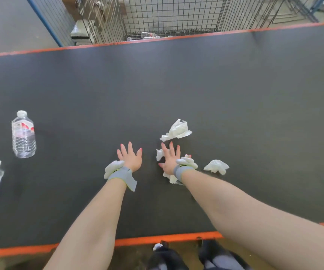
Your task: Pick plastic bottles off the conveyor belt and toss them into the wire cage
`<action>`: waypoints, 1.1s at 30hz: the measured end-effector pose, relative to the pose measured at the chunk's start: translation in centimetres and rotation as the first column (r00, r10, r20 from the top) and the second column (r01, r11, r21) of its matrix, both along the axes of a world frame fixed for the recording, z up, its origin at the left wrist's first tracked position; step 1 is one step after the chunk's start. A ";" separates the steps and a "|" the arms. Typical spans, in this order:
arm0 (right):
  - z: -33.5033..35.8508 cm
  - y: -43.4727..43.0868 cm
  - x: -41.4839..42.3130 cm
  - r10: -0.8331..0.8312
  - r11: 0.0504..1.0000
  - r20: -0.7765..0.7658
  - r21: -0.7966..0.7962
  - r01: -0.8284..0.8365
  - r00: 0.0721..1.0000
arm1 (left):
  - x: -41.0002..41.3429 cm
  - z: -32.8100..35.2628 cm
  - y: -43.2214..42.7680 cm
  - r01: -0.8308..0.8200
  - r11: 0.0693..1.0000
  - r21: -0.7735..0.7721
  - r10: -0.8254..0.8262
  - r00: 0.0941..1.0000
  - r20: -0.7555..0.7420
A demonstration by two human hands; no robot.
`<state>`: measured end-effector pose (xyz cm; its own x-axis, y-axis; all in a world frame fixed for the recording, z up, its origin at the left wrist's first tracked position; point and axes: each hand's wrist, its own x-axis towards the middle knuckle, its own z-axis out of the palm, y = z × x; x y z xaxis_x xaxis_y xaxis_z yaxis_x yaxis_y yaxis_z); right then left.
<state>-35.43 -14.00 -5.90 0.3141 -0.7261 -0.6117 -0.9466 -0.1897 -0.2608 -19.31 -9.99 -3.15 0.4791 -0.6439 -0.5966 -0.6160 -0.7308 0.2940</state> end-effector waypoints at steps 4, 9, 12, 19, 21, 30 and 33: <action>1.4 -2.2 0.3 -0.122 0.990 -0.005 -0.077 0.121 0.992 | 1.5 0.5 0.3 0.021 1.000 0.017 -0.022 0.997 0.072; 3.3 -3.9 2.2 -0.081 0.972 -0.037 -0.222 0.071 0.996 | 4.4 2.1 -0.1 0.002 1.000 0.005 -0.003 0.990 0.139; 3.7 -4.5 4.2 -0.055 0.966 -0.008 -0.253 0.051 0.998 | 6.3 2.6 -0.5 -0.064 0.997 -0.046 0.071 0.979 0.193; 2.8 -6.9 8.0 0.000 0.983 0.110 -0.181 0.020 0.994 | 9.7 2.6 -3.6 -0.092 0.995 -0.031 0.097 0.933 0.347; 2.4 -7.9 8.6 0.006 0.987 0.110 -0.158 0.012 0.994 | 9.7 1.9 -5.2 -0.143 0.988 -0.056 0.153 0.951 0.269; 1.7 -11.1 7.8 -0.051 0.998 0.213 -0.029 0.058 0.976 | 8.9 1.3 -11.5 -0.098 0.983 -0.154 0.114 0.988 0.100; 1.7 -10.8 8.2 -0.037 0.999 0.285 0.049 0.024 0.958 | 9.4 1.9 -12.4 -0.084 0.981 -0.177 0.105 0.988 0.113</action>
<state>-27.25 -24.83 -4.16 0.4590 -0.7119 -0.5315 -0.8362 -0.1440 -0.5292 -9.93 -22.41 -1.26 0.6047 -0.6795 -0.4155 -0.5849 -0.7329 0.3474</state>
